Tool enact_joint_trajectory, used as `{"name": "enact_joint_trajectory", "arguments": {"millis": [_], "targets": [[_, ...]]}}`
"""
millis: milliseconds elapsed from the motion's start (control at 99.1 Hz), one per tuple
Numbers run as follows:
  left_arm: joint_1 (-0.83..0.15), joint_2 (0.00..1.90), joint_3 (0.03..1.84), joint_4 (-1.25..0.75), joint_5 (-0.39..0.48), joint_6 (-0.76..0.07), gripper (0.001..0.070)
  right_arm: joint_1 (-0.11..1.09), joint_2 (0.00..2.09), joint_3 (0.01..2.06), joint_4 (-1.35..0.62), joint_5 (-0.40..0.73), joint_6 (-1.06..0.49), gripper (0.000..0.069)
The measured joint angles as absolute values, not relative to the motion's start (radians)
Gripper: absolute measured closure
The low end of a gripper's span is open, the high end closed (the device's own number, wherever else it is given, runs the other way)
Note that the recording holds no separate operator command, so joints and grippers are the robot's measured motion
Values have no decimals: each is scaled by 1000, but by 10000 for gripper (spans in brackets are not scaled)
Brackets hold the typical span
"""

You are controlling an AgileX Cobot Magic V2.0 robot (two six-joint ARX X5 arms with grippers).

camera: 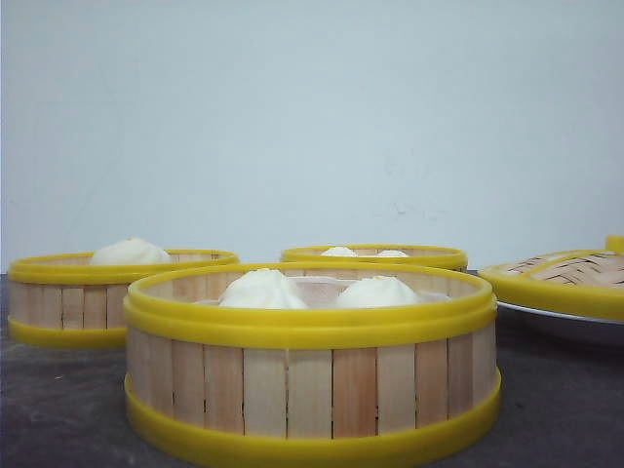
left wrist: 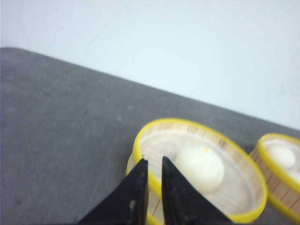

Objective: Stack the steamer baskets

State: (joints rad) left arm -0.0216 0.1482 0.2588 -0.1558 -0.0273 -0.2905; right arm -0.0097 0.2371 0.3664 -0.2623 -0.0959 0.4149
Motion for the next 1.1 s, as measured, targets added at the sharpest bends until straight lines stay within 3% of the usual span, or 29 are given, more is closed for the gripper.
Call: {"name": "enact_joint_trajectory", "arguments": {"millis": [282, 464, 545, 636, 696, 888, 1100], "targets": [[-22, 443, 659, -279, -22, -258, 685, -9, 555, 760, -460, -155, 261, 682], [-22, 561, 791, -334, 27, -211, 684, -3, 622, 860, -535, -158, 187, 675], [-22, 585, 794, -342, 59, -197, 638, 15, 622, 869, -536, -158, 179, 570], [-22, 597, 793, -344, 91, -190, 506, 37, 622, 871, -525, -158, 179, 362], [-22, 596, 794, -339, 111, -183, 437, 50, 627, 871, -511, -159, 179, 295], [-38, 603, 794, -323, 143, -177, 410, 82, 714, 904, -489, -224, 199, 255], [-94, 635, 794, -324, 210, -176, 410, 138, 974, 1044, -492, -269, 217, 253]]}}
